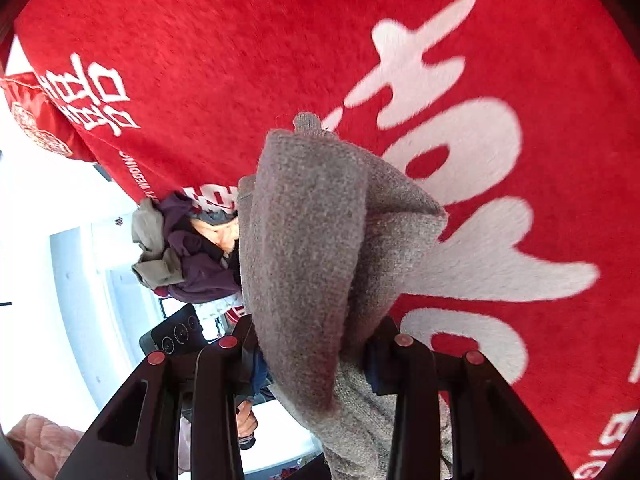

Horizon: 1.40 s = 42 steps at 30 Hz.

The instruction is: Fold small clothes

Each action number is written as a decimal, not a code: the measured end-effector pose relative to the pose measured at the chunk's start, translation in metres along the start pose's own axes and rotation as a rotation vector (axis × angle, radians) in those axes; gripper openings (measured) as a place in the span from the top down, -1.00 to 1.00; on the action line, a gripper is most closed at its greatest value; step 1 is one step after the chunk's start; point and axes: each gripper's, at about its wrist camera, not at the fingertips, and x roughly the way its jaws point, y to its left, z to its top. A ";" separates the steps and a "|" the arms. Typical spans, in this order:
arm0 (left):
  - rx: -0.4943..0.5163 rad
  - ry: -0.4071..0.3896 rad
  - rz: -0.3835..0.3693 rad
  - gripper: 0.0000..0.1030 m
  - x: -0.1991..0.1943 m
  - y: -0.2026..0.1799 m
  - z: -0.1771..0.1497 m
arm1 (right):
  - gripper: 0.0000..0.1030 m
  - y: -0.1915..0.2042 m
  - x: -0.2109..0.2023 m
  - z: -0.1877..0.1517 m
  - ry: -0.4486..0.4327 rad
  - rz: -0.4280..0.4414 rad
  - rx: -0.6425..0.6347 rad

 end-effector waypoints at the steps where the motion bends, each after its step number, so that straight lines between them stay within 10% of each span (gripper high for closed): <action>1: -0.007 0.004 0.011 0.06 0.002 0.006 -0.003 | 0.22 -0.003 0.005 0.000 0.007 -0.010 -0.001; 20: -0.076 -0.005 0.133 -0.13 0.019 0.038 -0.016 | 0.07 0.002 -0.005 -0.004 -0.018 -0.371 -0.119; 26: -0.042 -0.013 0.257 -0.28 0.012 0.028 -0.018 | 0.79 0.006 -0.013 -0.011 -0.016 -0.425 -0.158; 31: -0.016 -0.022 0.322 -0.29 0.007 0.018 -0.017 | 0.80 0.007 -0.007 -0.009 0.003 -0.536 -0.213; 33: -0.023 -0.022 0.346 -0.79 0.009 0.018 -0.016 | 0.80 0.001 -0.002 -0.009 0.013 -0.581 -0.227; 42: -0.068 -0.047 0.427 -0.99 0.007 0.018 -0.020 | 0.78 -0.011 -0.001 -0.013 -0.003 -0.639 -0.246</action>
